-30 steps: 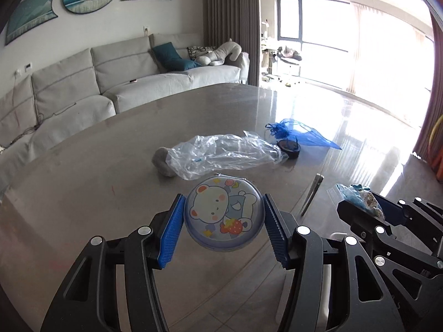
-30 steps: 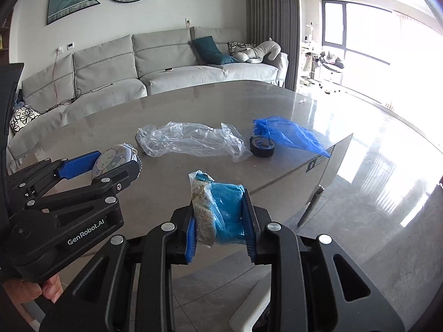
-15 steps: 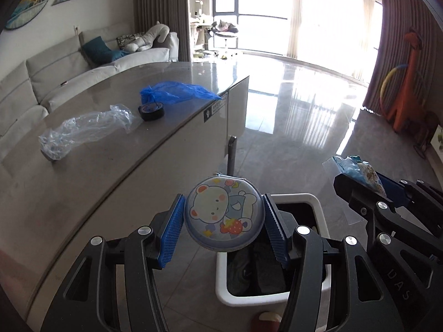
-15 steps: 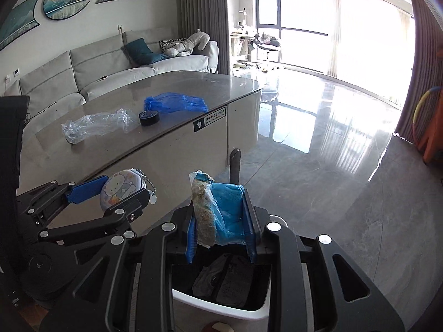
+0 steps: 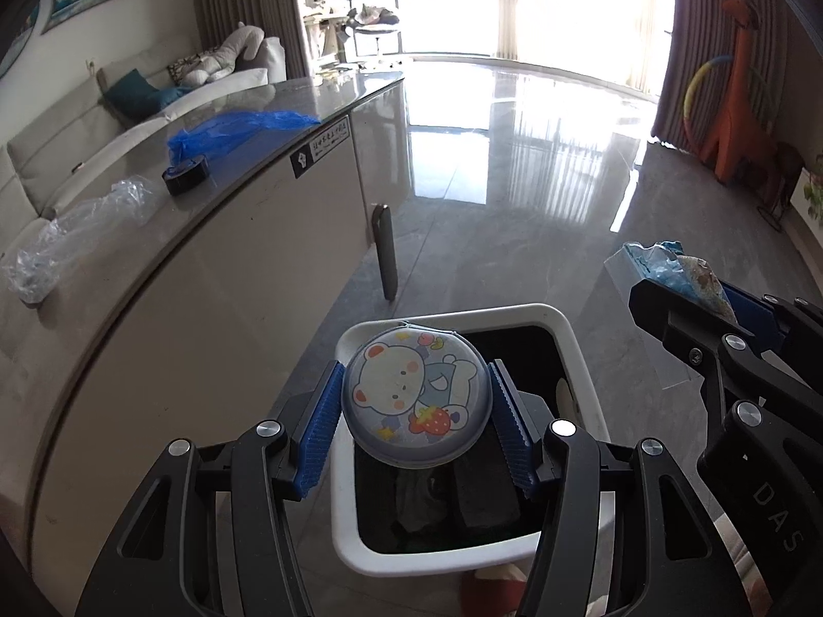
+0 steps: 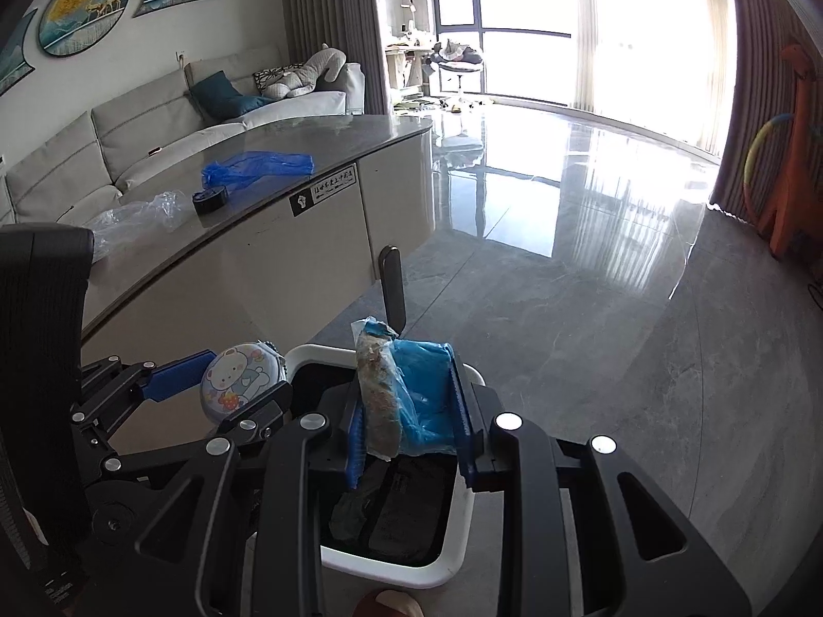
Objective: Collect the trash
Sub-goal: 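Carry the tin and blue-filled bag to the white bin and release both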
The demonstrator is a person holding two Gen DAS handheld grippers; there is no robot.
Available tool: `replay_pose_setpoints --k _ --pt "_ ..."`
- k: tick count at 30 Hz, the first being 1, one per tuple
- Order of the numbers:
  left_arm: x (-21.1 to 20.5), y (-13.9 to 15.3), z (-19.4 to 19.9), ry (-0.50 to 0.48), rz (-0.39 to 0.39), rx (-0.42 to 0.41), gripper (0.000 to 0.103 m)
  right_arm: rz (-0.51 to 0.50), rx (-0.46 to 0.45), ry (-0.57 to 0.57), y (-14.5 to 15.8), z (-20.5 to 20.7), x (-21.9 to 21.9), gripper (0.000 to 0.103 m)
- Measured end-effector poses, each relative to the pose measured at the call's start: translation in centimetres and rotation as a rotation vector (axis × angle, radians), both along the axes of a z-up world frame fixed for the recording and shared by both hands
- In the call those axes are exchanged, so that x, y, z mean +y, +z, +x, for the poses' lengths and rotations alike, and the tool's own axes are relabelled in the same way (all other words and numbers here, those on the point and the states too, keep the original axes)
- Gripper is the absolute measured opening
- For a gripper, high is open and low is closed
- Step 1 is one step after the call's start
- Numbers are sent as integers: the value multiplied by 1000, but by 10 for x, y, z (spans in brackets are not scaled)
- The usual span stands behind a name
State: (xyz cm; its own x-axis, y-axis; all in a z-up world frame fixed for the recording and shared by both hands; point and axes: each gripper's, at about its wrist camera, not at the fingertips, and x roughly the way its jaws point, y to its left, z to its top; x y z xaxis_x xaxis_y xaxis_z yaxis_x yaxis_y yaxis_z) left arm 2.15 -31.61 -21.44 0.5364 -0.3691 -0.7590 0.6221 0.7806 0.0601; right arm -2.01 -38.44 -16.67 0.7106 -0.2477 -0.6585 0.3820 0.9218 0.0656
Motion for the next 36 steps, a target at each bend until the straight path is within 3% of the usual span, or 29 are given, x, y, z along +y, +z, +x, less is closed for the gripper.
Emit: replay_pose_setpoints --k 3,5,9,21,33,36 --pt "-7 -8 4 -28 14 37 58 6 9 -12 -4 -1 -6 29" --pt "-14 -15 5 -11 83 33 98 5 16 -18 -7 0 -8 29" --pt "-18 -19 -2 -22 151 -31 98 10 19 -20 -8 3 -10 29" --pt "-11 -18 6 -10 157 -39 98 18 24 -7 -7 6 -8 29" --pt "57 4 48 190 158 -108 98 68 68 54 -34 44 21 30" --pt "67 9 55 215 150 -119 98 66 89 74 -41 48 26 35"
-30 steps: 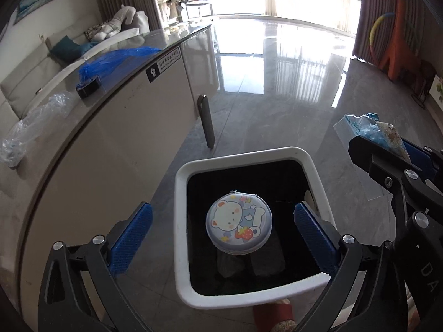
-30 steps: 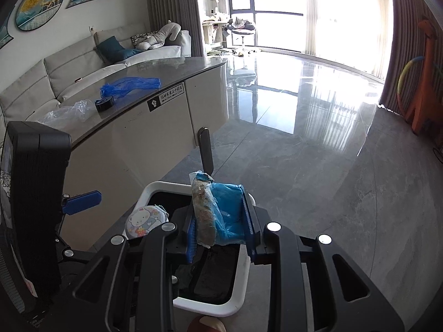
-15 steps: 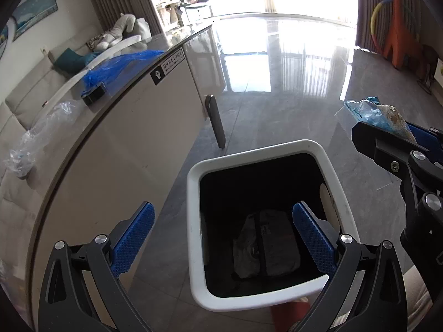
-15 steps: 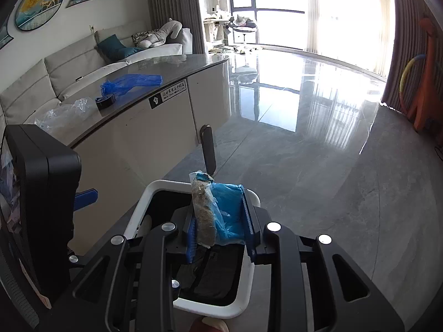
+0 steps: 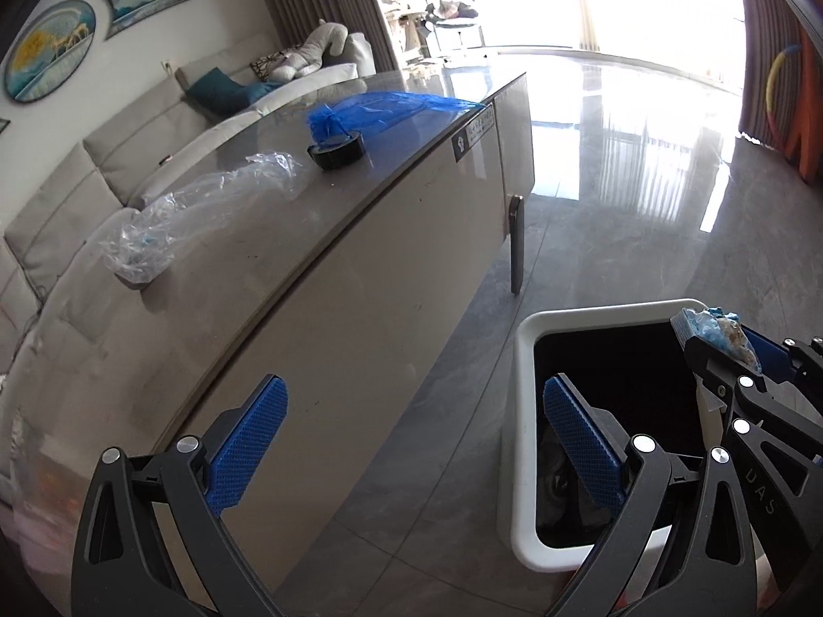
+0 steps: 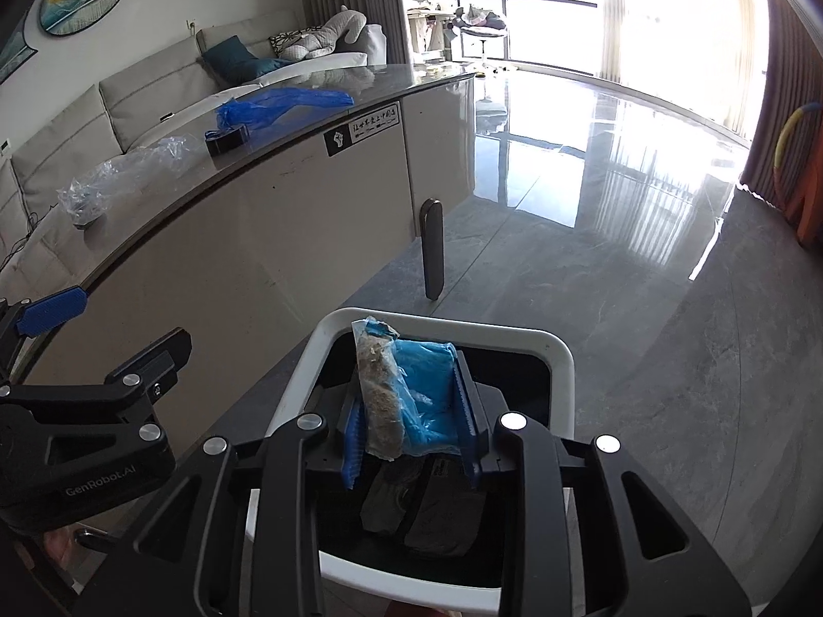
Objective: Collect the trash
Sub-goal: 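Carry the tin and blue-filled bag to the white bin and release both, then move both tools back over the blue mesh bag and clear plastic bag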
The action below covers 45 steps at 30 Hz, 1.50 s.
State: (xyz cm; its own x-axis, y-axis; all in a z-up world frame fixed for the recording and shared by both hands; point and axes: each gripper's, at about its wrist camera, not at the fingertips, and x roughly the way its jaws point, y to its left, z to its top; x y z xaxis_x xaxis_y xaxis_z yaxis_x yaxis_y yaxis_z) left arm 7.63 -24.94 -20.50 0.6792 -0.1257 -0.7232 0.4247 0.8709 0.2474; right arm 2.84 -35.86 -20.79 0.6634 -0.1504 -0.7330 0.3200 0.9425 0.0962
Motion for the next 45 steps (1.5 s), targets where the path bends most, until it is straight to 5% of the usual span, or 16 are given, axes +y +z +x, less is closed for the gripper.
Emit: replay_pose_setpoints --k 1,3,6,14,26,37,45 --pt "4 1 1 5 -5 -2 98 15 12 14 -3 2 0 40" --pt "8 2 4 18 -1 -3 98 3 28 4 -7 4 4 77" --pt "16 4 7 33 -28 0 98 -72 15 -60 -5 2 3 99" --pt "27 20 0 51 -88 -21 98 -105 -56 -112 9 -3 -3 99" --pt "49 48 15 97 -135 -73 98 -99 -187 -47 46 11 13 99" --pt "74 79 78 202 -220 -120 98 -179 -291 67 95 87 31 99" --pt "79 74 135 261 -203 -114 98 -233 -307 151 94 150 41 99"
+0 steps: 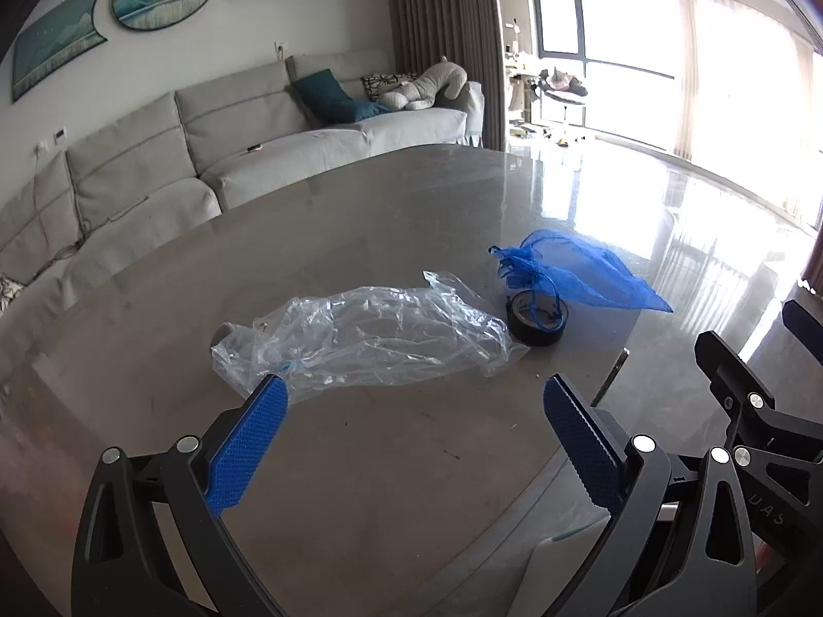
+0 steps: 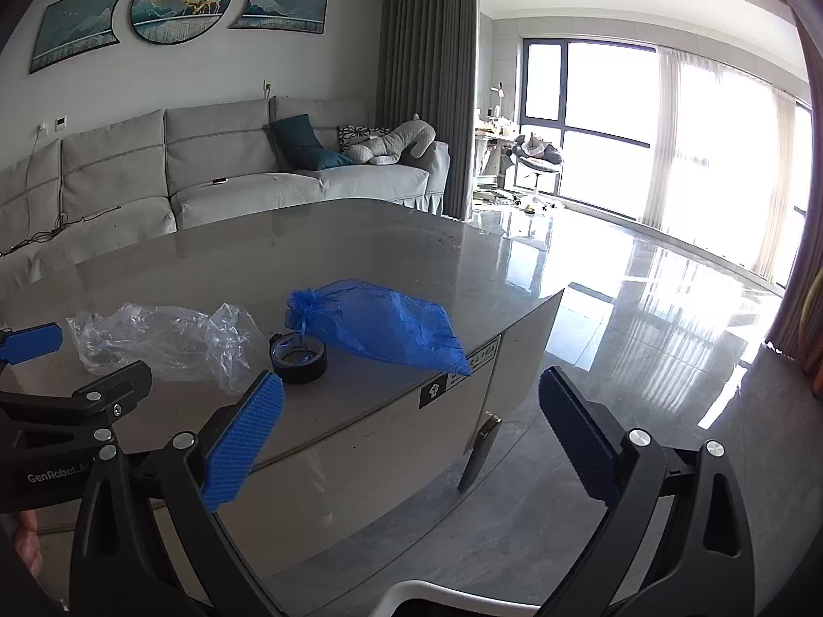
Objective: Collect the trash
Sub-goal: 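Move both tools back over the blue mesh bag and clear plastic bag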
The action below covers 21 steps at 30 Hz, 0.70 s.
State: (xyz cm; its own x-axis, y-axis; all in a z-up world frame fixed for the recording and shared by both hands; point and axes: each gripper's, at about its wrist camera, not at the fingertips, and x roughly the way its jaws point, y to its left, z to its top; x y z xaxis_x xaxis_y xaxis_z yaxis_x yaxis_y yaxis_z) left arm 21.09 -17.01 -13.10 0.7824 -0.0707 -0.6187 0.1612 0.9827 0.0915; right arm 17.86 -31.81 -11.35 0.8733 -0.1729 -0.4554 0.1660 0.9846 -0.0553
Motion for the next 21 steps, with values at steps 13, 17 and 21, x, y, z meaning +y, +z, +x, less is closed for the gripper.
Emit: replay_pose_setpoints --k 13,17,21 --pt "4 -10 50 18 9 16 98 -51 89 -2 -47 91 -2 99" --pt "2 -10 60 17 -4 18 98 -128 103 -6 -58 100 3 99" --pt "-1 -12 64 15 -10 21 98 -171 129 15 -63 112 8 69"
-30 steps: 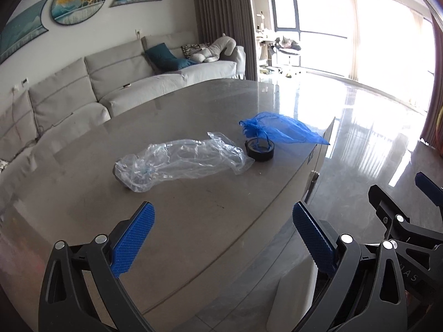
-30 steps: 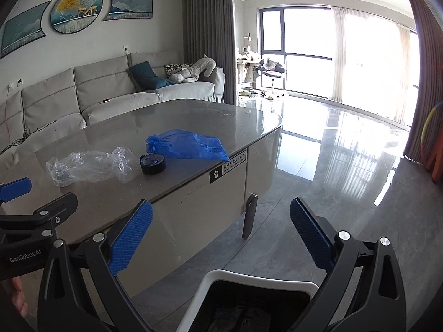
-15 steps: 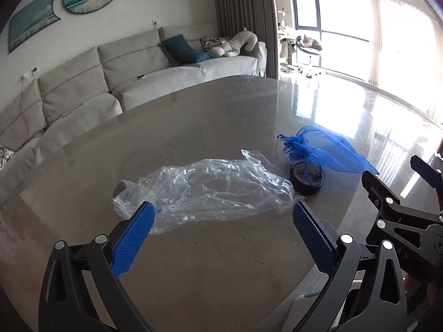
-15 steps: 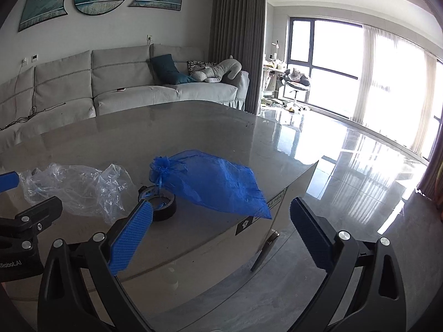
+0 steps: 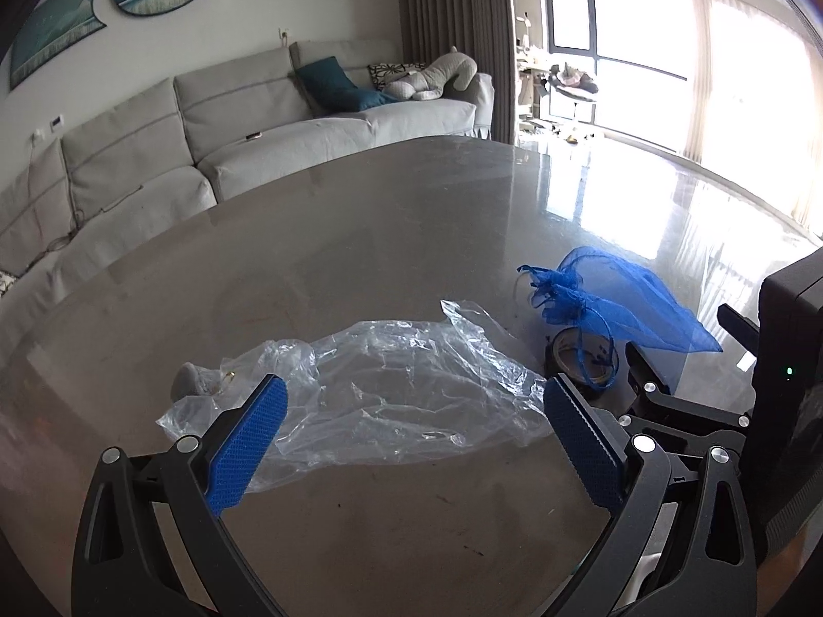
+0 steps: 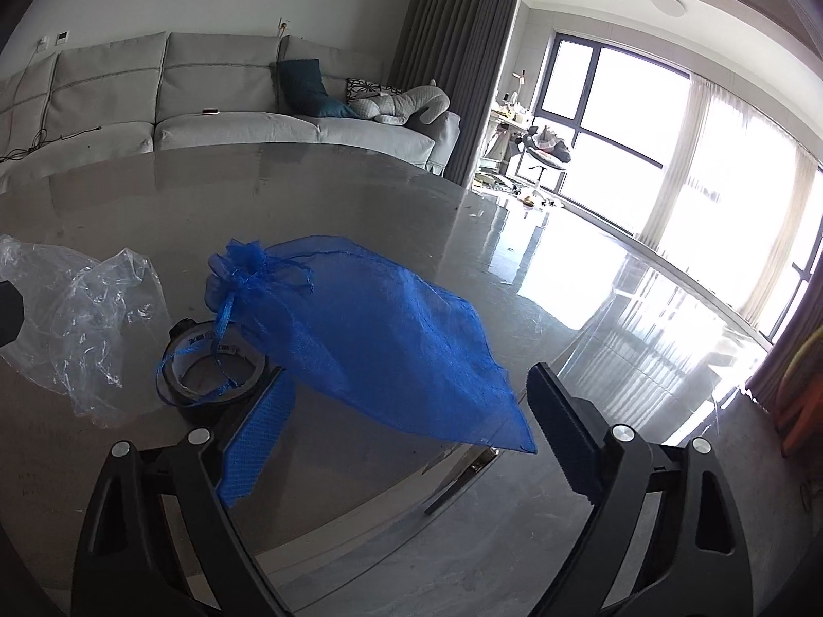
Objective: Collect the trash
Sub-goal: 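Move both tools back over the blue mesh bag and clear plastic bag, then grasp the blue mesh bag with the right tool while the left tool grasps the clear plastic bag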
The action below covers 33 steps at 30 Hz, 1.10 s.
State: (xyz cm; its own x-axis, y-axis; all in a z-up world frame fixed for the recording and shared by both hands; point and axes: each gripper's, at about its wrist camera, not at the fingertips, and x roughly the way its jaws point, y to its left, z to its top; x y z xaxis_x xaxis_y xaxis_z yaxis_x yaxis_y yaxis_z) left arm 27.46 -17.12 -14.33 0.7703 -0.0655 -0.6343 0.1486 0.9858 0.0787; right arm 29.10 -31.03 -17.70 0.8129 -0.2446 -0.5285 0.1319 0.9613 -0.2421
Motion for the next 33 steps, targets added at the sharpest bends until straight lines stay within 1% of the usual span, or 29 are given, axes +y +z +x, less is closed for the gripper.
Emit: replay_pose_setpoints --k 1,2,3,4,5,8,16,18,22,26,30,33 --pt "-1 -1 0 -1 4 2 98 0 16 12 -2 5 1 56" --pt "-2 -1 1 -2 6 3 98 2 43 21 -4 10 1 32" --pt "-2 -2 1 -2 10 4 98 19 74 29 -7 15 0 12" --pt "-1 -2 1 -2 12 3 98 53 84 48 -9 18 -2 5" --pt "-1 -3 1 -3 14 4 98 82 82 53 -9 18 -4 2" --pt "0 -4 0 3 19 3 98 115 85 55 -5 17 -6 1" --pt "-2 -9 -7 10 11 12 98 185 -1 56 32 -7 -13 1" --pt "-4 -13 -8 12 13 13 98 192 -13 64 40 -12 -10 1" --pt "-7 -22 -1 23 13 45 98 195 -30 75 47 -19 -7 1" --pt "-8 -28 9 51 31 48 98 200 -39 80 53 -14 -6 1" --pt "-12 -41 28 52 54 124 98 210 -45 81 56 -11 -3 1" --pt "-10 -52 41 42 23 204 98 212 -53 83 58 -10 -2 1"
